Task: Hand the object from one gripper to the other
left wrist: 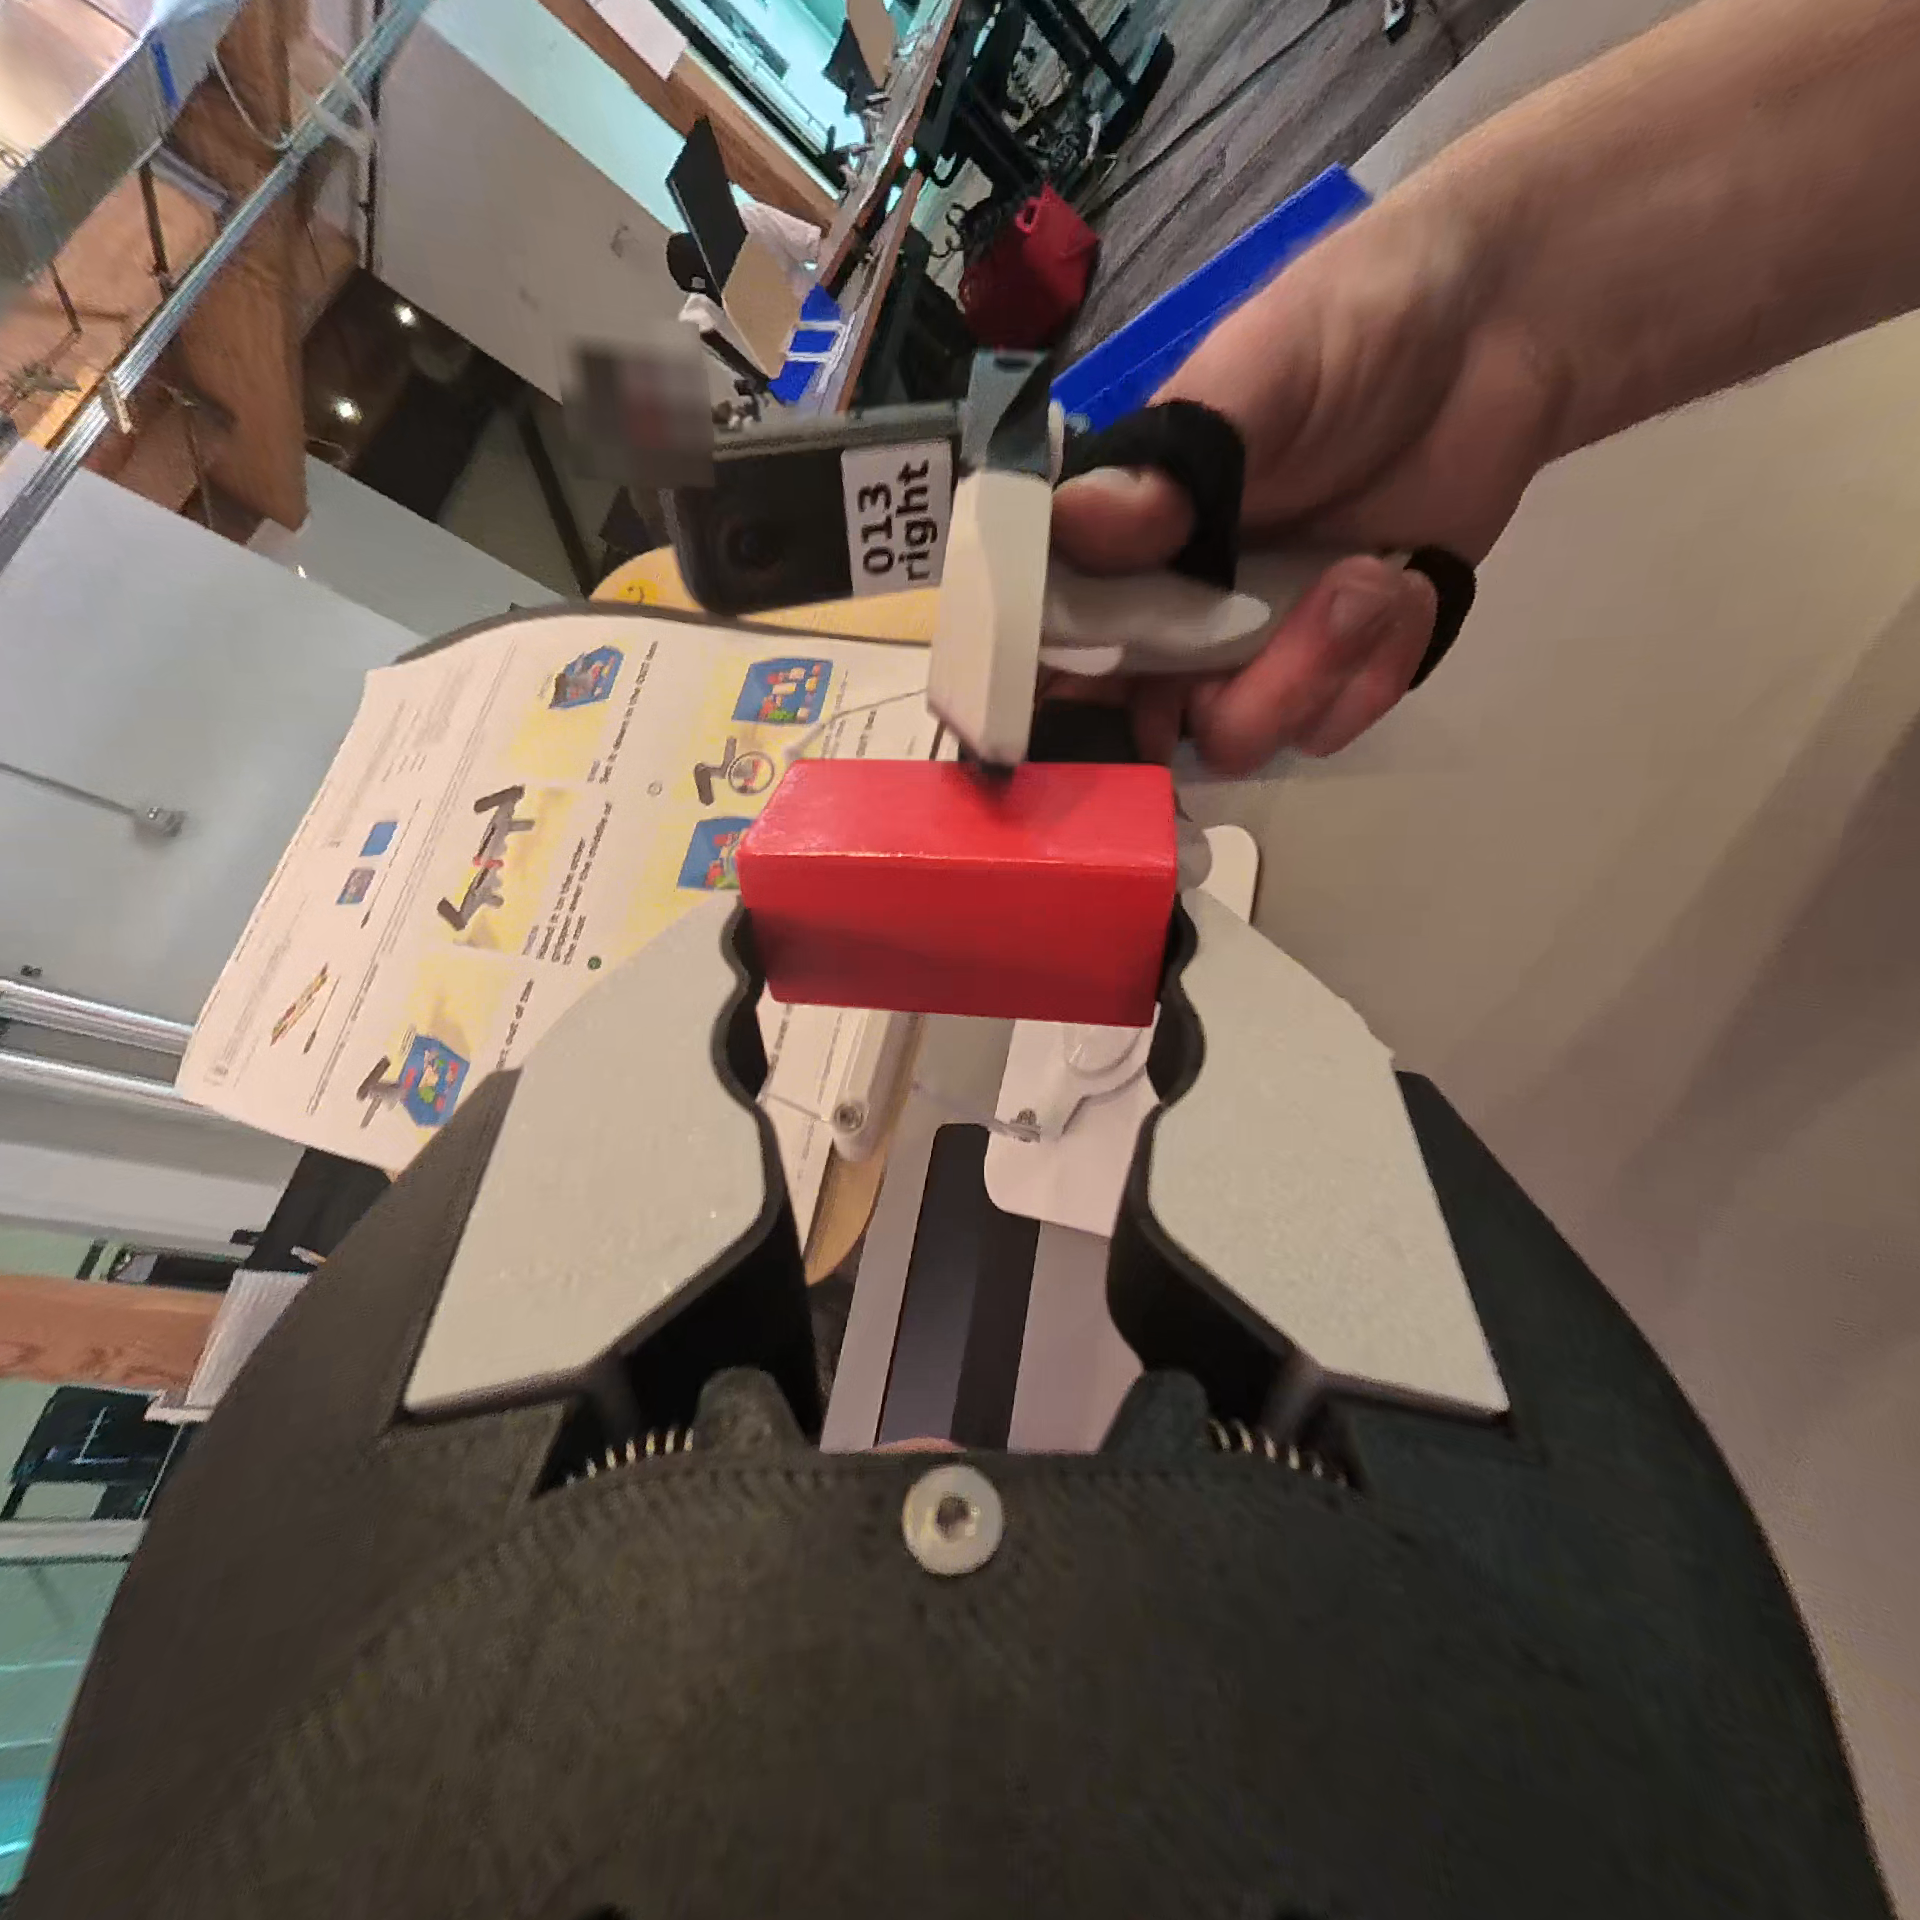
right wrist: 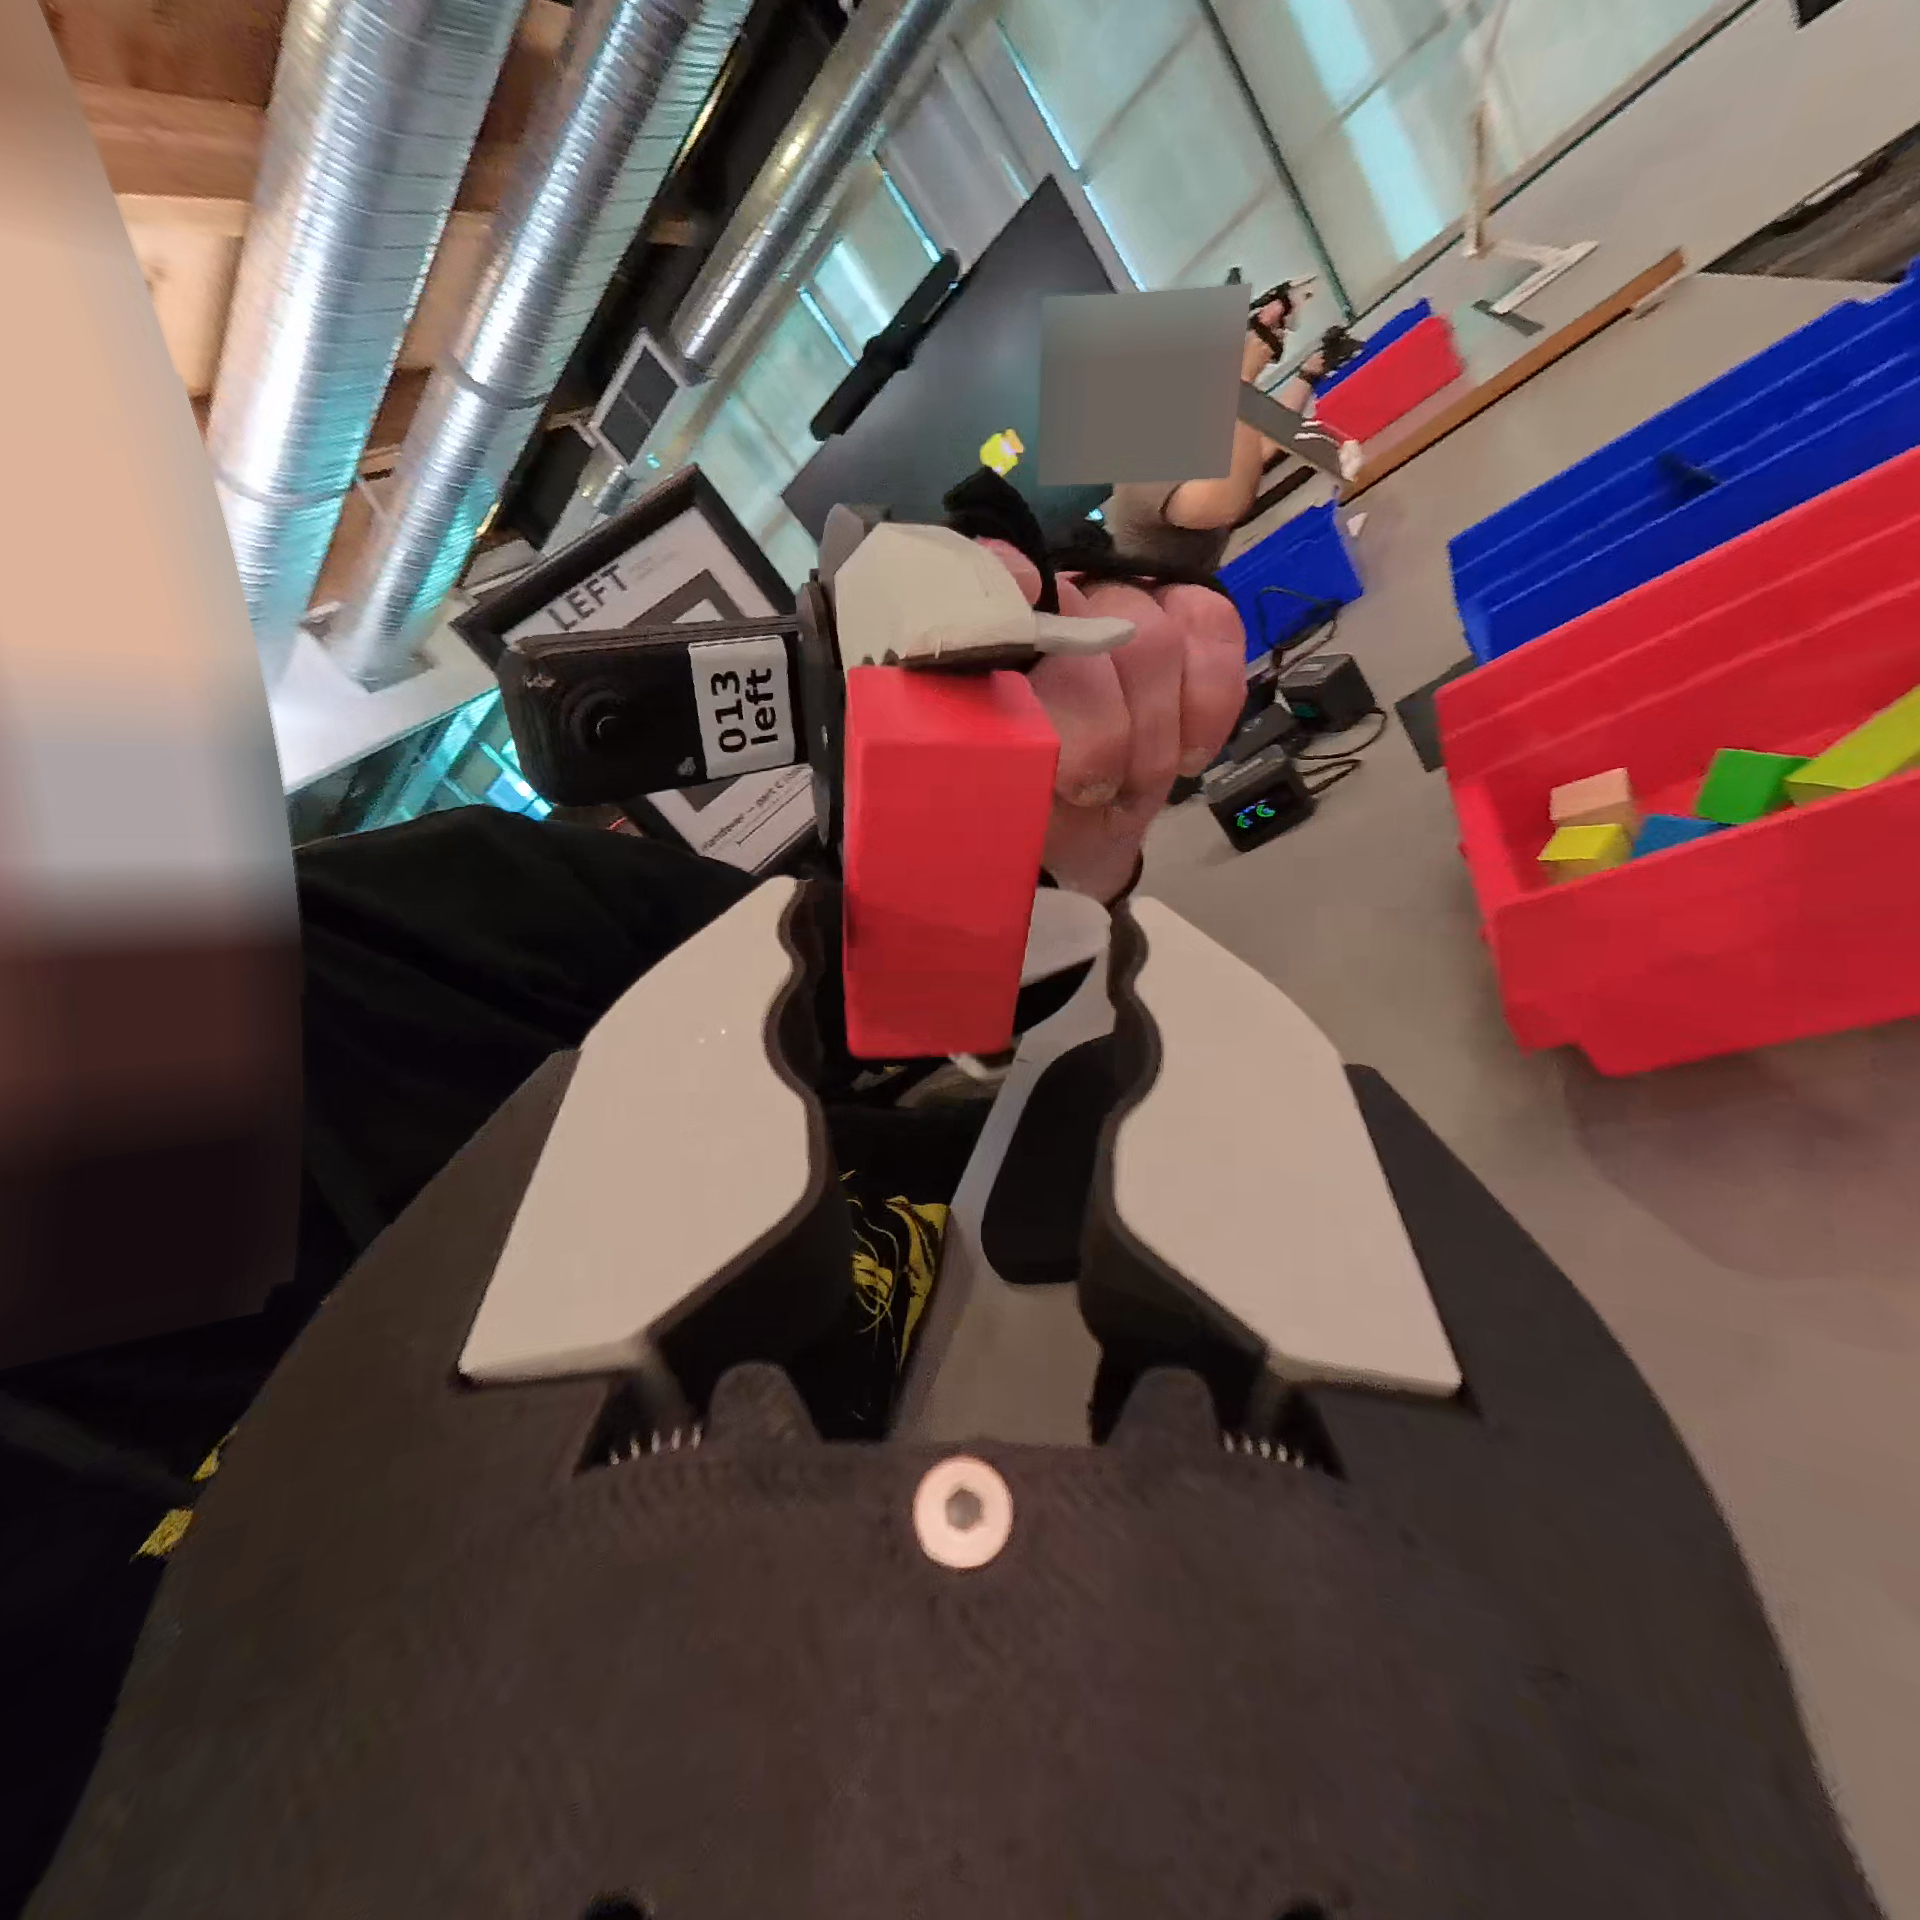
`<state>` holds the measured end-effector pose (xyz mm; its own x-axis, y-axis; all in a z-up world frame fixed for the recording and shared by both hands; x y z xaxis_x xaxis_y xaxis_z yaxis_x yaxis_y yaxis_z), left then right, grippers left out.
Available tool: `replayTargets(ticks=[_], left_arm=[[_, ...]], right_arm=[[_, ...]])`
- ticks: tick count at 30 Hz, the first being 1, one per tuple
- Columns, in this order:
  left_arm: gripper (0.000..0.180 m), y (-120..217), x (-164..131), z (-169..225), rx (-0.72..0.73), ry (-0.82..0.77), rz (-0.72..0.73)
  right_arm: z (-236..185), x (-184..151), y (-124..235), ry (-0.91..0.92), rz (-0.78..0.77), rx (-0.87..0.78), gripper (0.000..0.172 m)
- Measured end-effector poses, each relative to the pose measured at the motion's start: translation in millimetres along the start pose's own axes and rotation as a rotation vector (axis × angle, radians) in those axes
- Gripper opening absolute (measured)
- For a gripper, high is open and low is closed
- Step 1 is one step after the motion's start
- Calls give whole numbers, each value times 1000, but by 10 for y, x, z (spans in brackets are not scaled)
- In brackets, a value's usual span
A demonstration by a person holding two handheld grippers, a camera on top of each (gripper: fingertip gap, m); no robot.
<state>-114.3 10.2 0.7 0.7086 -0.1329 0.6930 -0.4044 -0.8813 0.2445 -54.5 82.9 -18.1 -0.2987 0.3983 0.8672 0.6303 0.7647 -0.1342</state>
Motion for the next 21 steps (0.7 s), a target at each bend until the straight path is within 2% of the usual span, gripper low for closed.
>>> replayTargets(ticks=[3, 9, 11, 12, 13, 16, 17, 19, 21], left_arm=[[72, -50, 36, 45, 4, -26, 3], [72, -83, 49, 40, 26, -44, 15], [75, -48, 87, 8, 39, -15, 45], [72, -6, 109, -23, 50, -3, 73], [61, 40, 115, -54, 49, 16, 86], [10, 200, 67, -217, 97, 77, 97], [0, 256, 47, -262, 111, 101, 118], [0, 323, -20, -329, 128, 159, 128], [0, 333, -123, -347, 138, 179, 90]], right_arm=[[-46, -11, -20, 17, 0, 47, 33], [-62, 12, 22, 55, -21, 15, 33], [-109, 72, 109, 96, -41, -41, 33], [-156, 125, 193, 122, -48, -76, 33], [-205, 189, 316, 152, -61, -135, 33], [-295, 384, 963, 273, -155, -520, 33], [-297, 420, 1266, 286, -207, -693, 33], [-276, 412, 1966, 255, -351, -1073, 33], [-251, 284, 2641, 133, -504, -1352, 33]])
Point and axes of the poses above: each gripper's, where its closed fingertips meet, y back along the fingers, x out of its top, z = x × y across the jaws, the point moved 6 cm from there along y, back along the fingers, and after that the axes turned 9 degrees about y, right-handed, at the moved point
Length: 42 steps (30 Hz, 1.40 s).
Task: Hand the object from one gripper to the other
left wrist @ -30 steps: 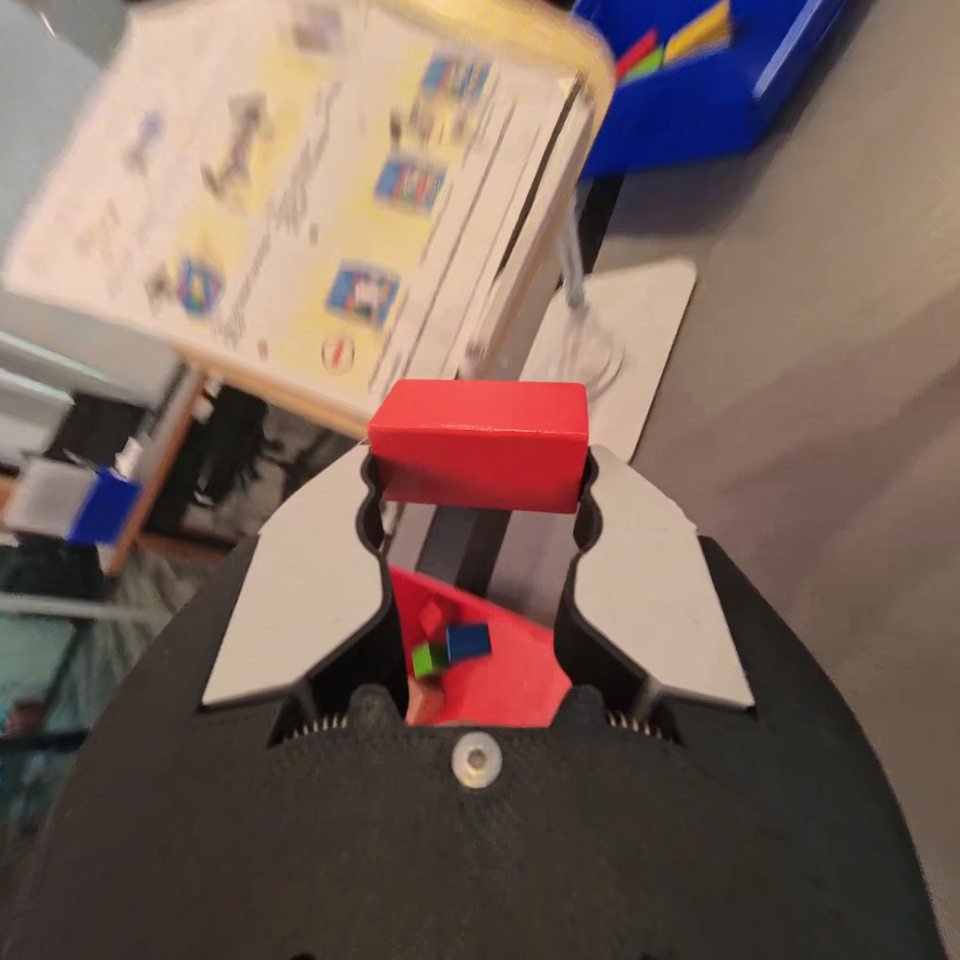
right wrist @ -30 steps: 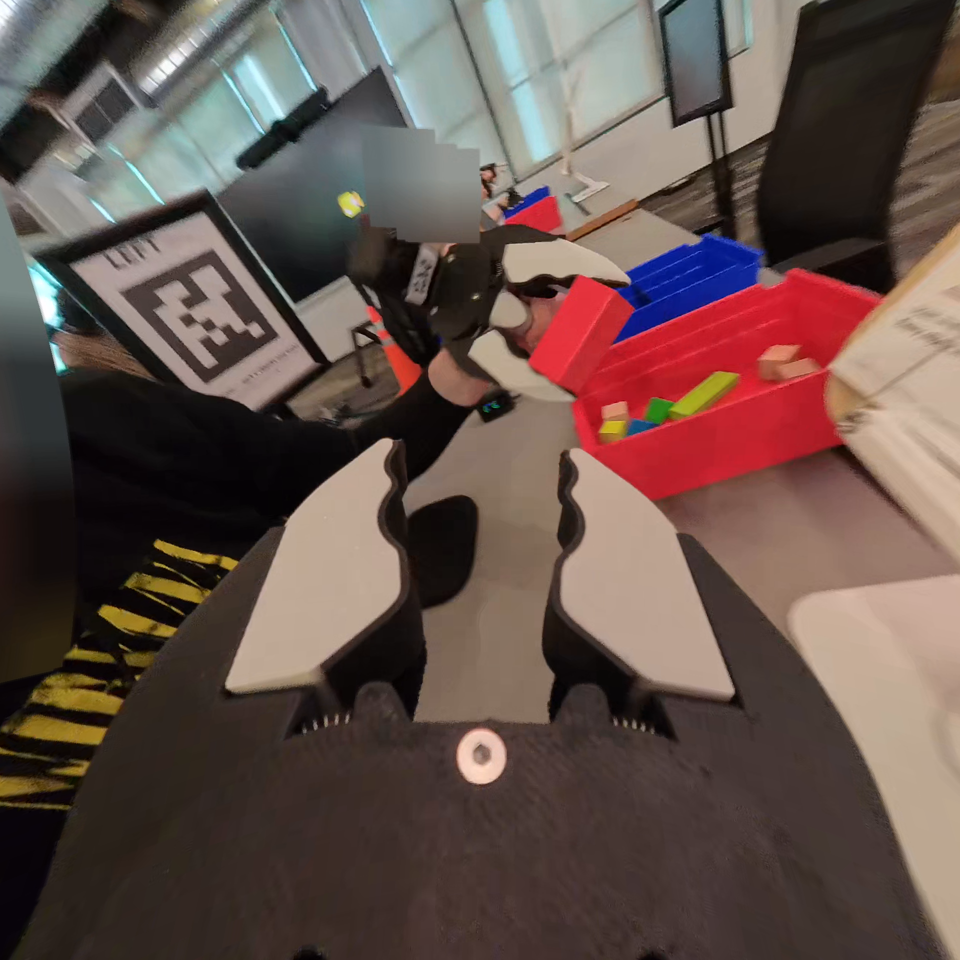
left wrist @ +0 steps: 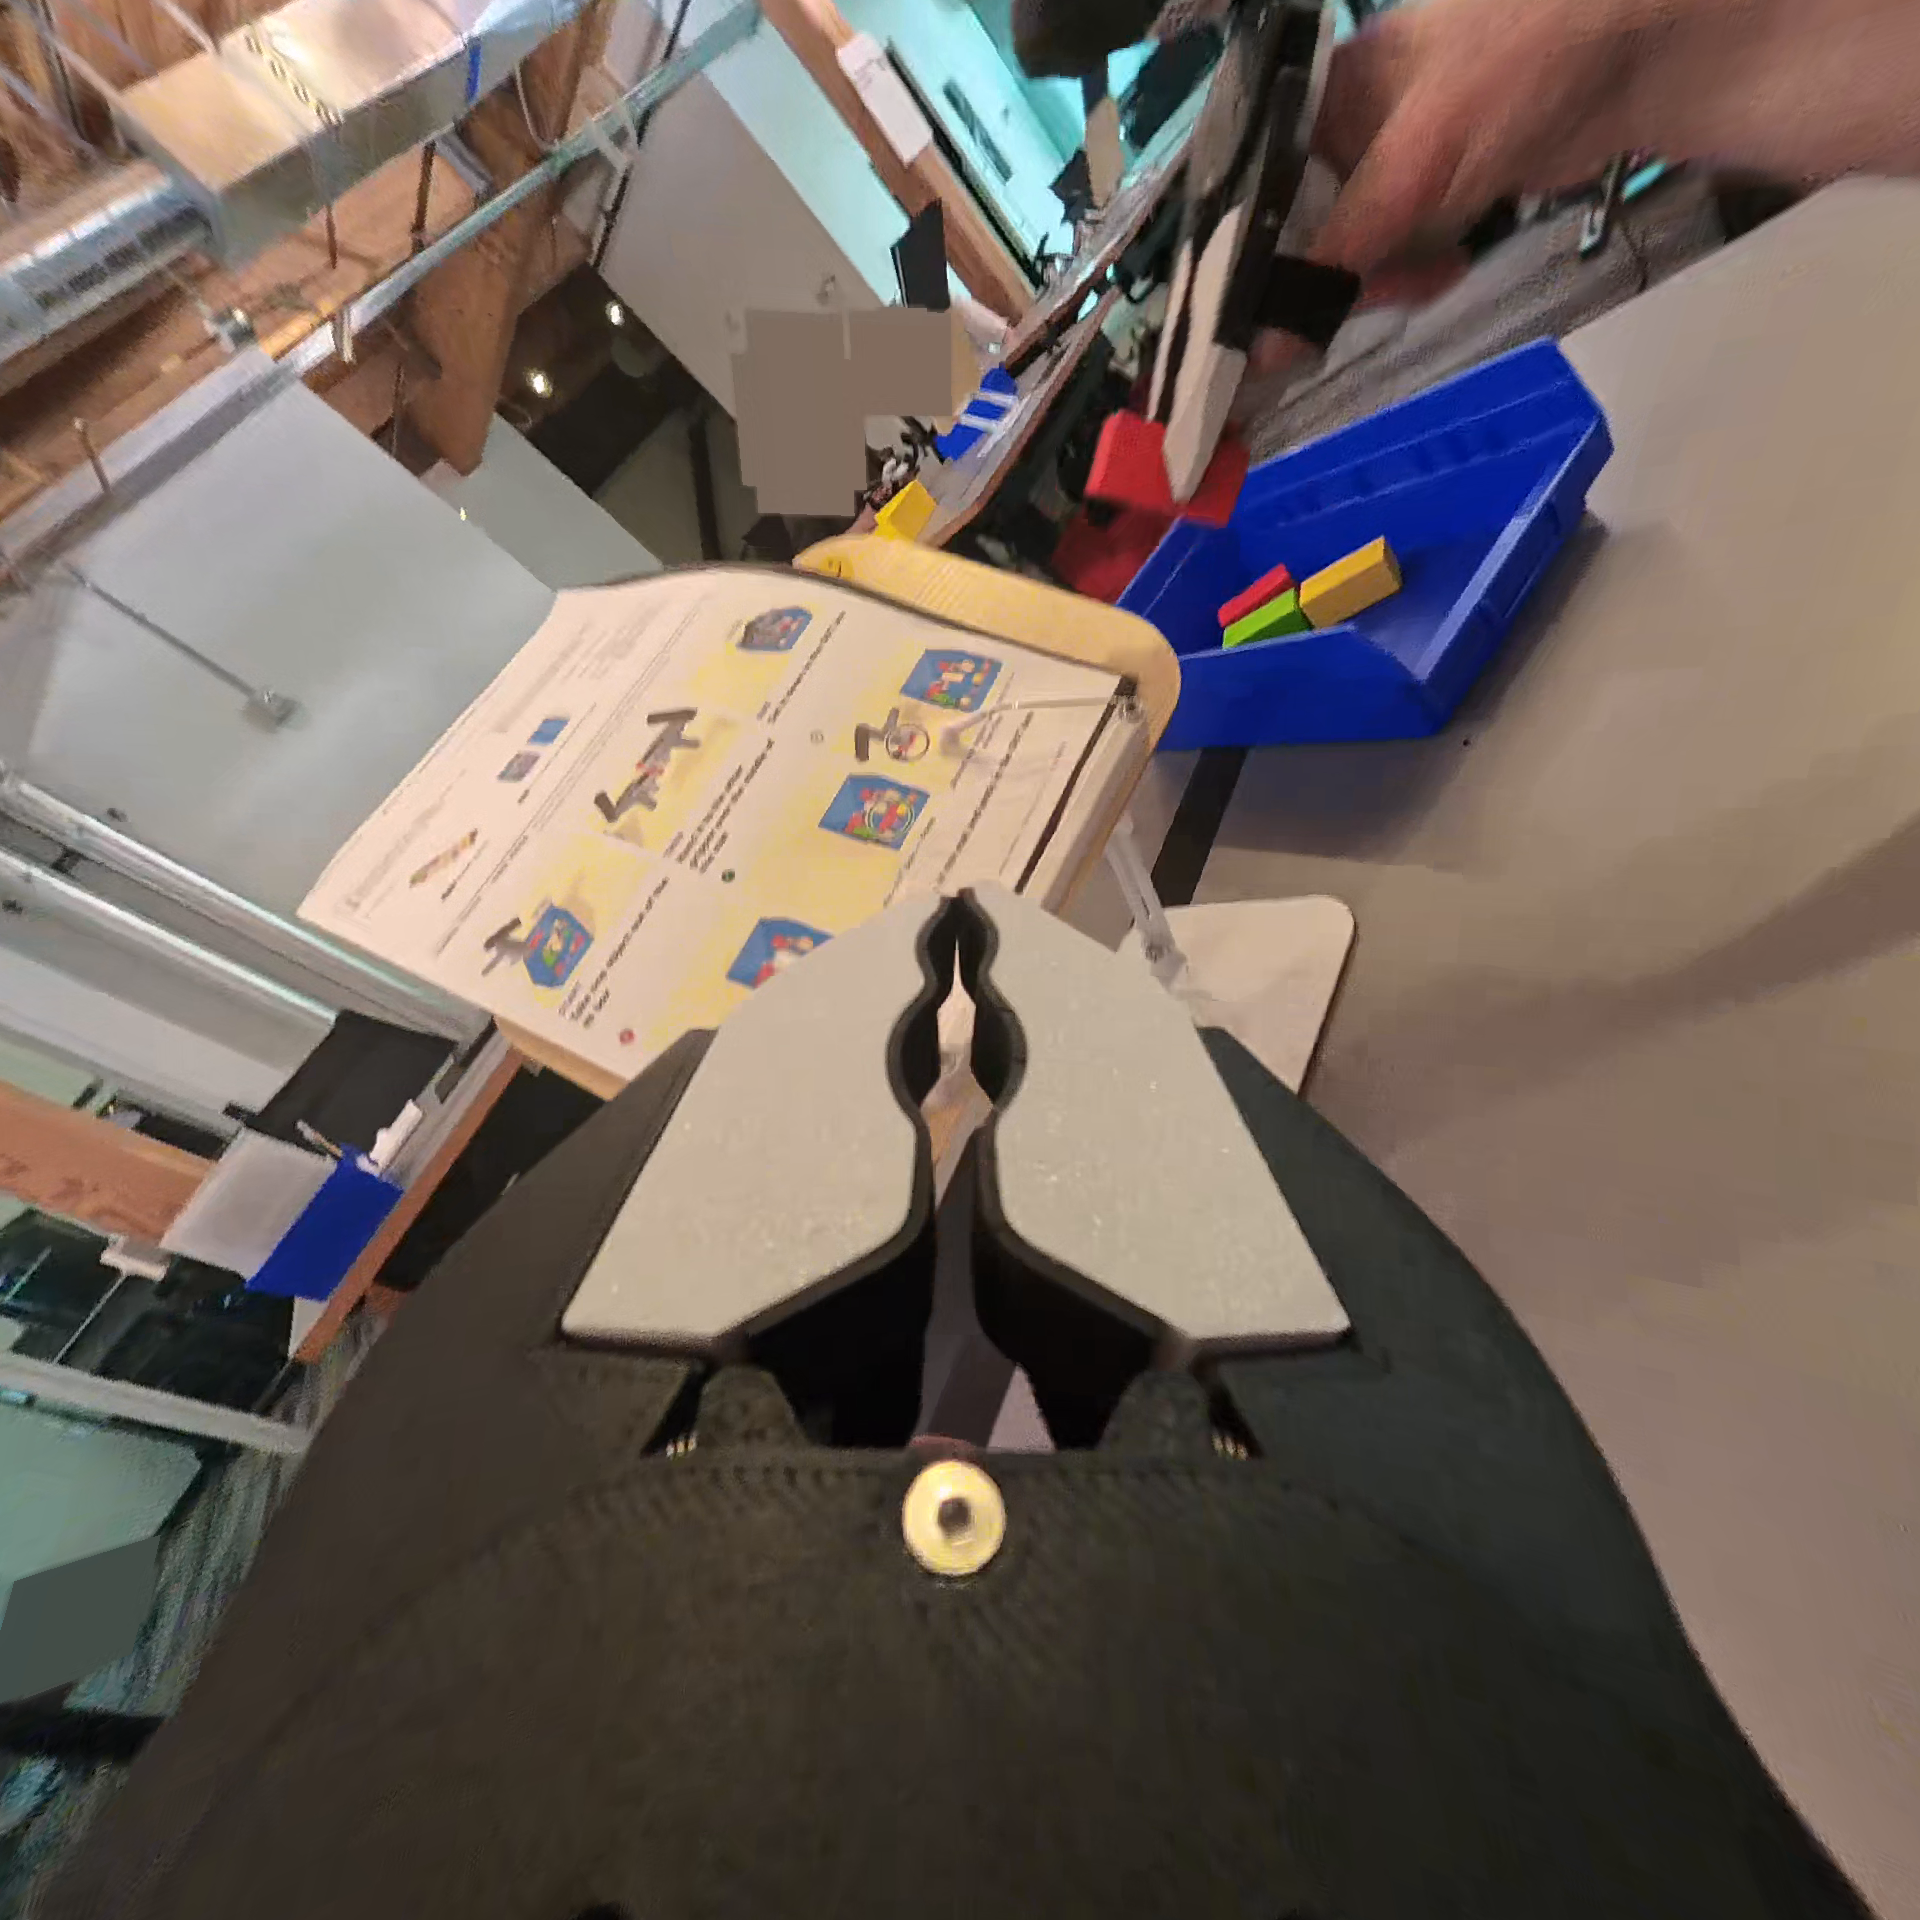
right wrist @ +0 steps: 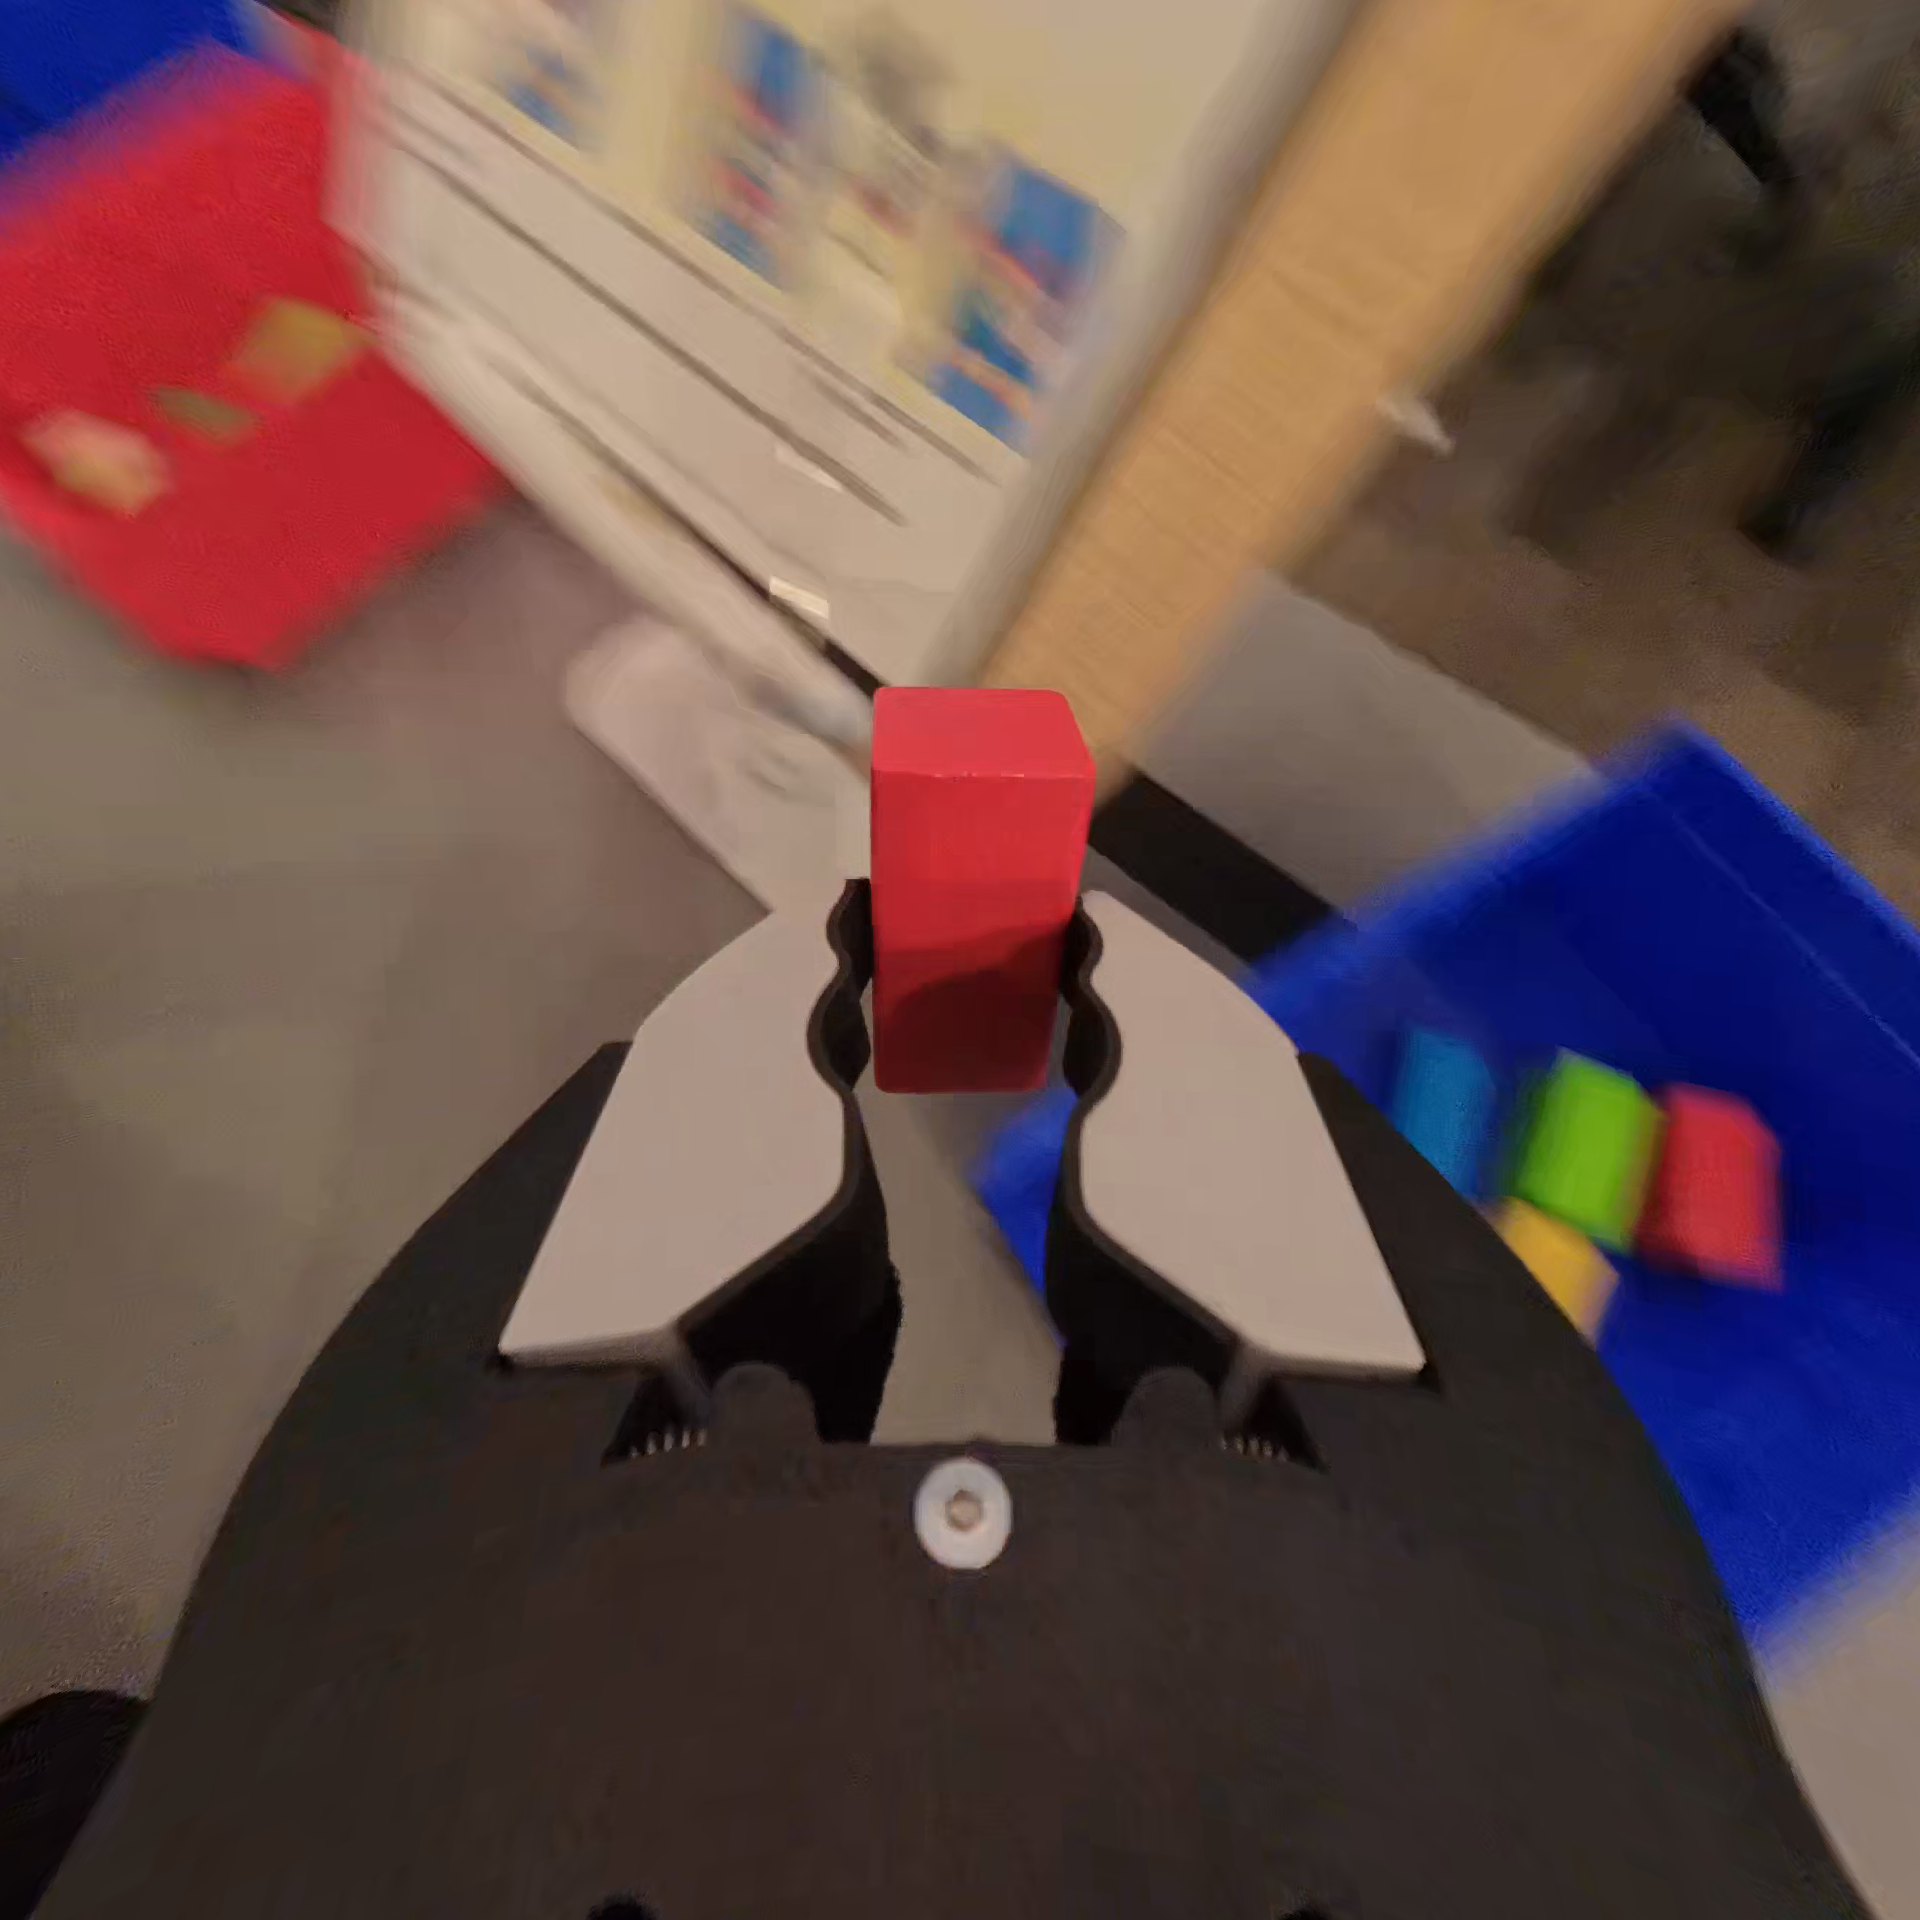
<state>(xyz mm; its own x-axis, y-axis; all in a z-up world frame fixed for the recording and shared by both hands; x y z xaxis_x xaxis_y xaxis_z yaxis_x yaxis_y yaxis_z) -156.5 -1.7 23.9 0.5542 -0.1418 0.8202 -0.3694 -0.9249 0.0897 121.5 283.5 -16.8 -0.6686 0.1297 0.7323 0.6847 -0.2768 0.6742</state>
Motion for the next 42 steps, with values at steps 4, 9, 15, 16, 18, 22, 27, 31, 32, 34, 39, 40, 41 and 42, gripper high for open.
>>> replayTargets(ticks=[4, 9, 15, 16, 18, 22, 27, 31, 32, 34, 39, 40, 41, 42], left_arm=[[1, -25, -173, 45, -11, -3, -71], [1, -47, -338, 126, -36, -38, -172], [0, 26, -455, 66, -32, -17, -221], [0, 36, -478, 52, -26, -15, -228], [0, 50, -517, 36, -20, -13, -242], [0, 59, -567, 41, -19, -14, -263], [0, 76, -614, 34, -16, -10, -281], [0, 117, -650, 6, -7, -10, -304], [1, 137, -662, -19, 3, -8, -309], [11, 193, -692, -109, 36, 12, -321], [38, 387, -977, -551, 159, 84, -443], [44, 415, -1083, -657, 179, 106, -481], [51, 434, -1202, -760, 193, 134, -516], [58, 435, -1333, -855, 196, 178, -549]], right_arm=[[668, -770, -183, -130, -342, -139, 33], [954, -1386, -590, -179, -607, -137, 34], [1069, -1670, -855, -176, -761, -140, 34], [1080, -1693, -875, -176, -777, -139, 34], [1111, -1724, -912, -180, -788, -139, 34], [1147, -1753, -960, -193, -802, -125, 34], [1165, -1749, -992, -195, -823, -114, 34], [1168, -1760, -990, -191, -846, -105, 41], [1164, -1760, -982, -189, -848, -105, 48], [1163, -1727, -943, -185, -827, -121, 56], [1147, -1583, -712, -159, -765, -196, 70], [1137, -1548, -644, -148, -760, -222, 70], [1117, -1500, -577, -138, -742, -244, 70], [1086, -1440, -514, -132, -712, -261, 70]])
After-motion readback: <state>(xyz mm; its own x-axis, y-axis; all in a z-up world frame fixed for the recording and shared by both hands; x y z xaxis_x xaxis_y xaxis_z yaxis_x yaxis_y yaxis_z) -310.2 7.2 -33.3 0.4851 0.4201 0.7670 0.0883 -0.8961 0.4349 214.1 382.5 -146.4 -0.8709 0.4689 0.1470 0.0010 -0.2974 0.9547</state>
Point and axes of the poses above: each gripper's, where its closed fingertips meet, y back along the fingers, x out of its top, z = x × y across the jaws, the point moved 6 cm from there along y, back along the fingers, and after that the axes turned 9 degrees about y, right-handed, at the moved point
